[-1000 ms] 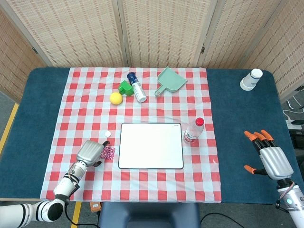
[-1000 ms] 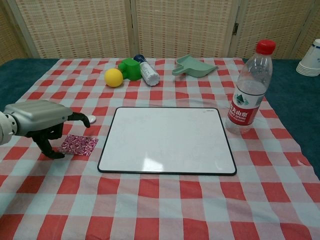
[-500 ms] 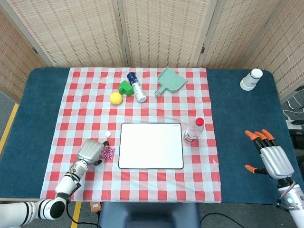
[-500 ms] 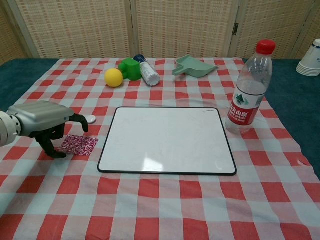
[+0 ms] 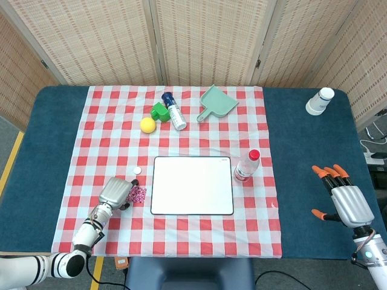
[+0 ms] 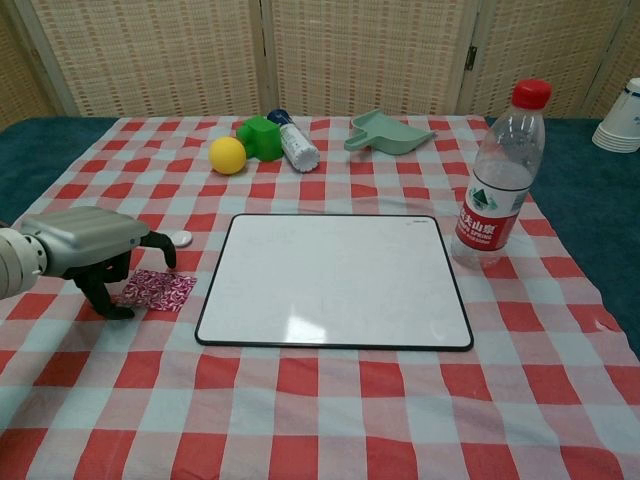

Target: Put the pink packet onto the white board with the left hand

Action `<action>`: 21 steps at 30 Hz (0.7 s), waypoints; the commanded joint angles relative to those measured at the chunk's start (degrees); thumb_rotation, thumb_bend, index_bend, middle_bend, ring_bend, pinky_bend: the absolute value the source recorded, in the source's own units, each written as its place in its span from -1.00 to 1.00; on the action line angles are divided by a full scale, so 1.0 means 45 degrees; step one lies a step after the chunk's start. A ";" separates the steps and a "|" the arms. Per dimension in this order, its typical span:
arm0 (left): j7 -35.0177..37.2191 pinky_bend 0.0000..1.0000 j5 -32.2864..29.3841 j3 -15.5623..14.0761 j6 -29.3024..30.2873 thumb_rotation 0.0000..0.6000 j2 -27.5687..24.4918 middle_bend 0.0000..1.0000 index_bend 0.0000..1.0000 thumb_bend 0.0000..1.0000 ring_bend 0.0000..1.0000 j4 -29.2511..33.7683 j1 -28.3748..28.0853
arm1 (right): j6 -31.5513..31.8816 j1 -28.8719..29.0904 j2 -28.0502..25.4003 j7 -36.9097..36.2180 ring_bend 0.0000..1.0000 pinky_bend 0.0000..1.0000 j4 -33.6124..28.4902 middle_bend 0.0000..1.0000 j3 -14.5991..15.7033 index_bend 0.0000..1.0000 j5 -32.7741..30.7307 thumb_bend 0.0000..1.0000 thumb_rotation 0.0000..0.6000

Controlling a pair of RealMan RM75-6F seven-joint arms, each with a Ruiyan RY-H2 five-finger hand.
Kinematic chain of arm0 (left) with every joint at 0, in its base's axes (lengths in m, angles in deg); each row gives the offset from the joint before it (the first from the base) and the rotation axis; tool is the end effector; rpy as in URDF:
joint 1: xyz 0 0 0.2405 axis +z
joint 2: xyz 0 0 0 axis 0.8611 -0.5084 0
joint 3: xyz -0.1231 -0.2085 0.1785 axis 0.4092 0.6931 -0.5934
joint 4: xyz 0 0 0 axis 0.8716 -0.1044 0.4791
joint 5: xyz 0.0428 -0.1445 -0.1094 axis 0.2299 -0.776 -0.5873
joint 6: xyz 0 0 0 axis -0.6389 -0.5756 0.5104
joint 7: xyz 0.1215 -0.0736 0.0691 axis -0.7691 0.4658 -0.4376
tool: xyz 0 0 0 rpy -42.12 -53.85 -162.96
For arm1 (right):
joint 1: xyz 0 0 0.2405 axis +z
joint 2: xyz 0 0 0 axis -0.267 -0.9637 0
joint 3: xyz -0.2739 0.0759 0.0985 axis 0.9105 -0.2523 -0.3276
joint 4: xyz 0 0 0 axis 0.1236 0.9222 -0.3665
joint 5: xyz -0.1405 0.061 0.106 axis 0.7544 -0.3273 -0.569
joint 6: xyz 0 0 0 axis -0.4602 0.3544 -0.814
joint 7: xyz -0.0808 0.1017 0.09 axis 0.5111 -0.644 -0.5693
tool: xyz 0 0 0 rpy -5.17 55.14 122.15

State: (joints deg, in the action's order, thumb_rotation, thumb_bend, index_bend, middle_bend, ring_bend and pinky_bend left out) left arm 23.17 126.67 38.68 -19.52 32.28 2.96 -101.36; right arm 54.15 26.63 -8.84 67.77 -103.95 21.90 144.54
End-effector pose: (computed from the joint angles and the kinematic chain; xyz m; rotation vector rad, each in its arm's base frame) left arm -0.2326 0.3568 -0.0016 -1.9566 -0.8557 -0.5108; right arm -0.3432 -0.2282 0.1953 1.5489 -0.9831 0.9224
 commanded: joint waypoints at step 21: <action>0.0056 1.00 -0.0095 -0.0074 0.0074 1.00 0.0106 1.00 -0.21 -0.50 1.00 -0.0254 -0.0086 | -0.0037 0.0003 -0.0019 0.0036 -0.89 -0.87 -0.0033 -0.70 0.0000 -0.93 -0.0022 -0.95 1.00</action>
State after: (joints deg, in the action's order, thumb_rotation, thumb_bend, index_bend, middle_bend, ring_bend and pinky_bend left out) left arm 23.45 126.26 38.34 -19.19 32.78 1.80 -101.72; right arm 53.98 26.64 -8.93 67.93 -104.10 21.91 144.44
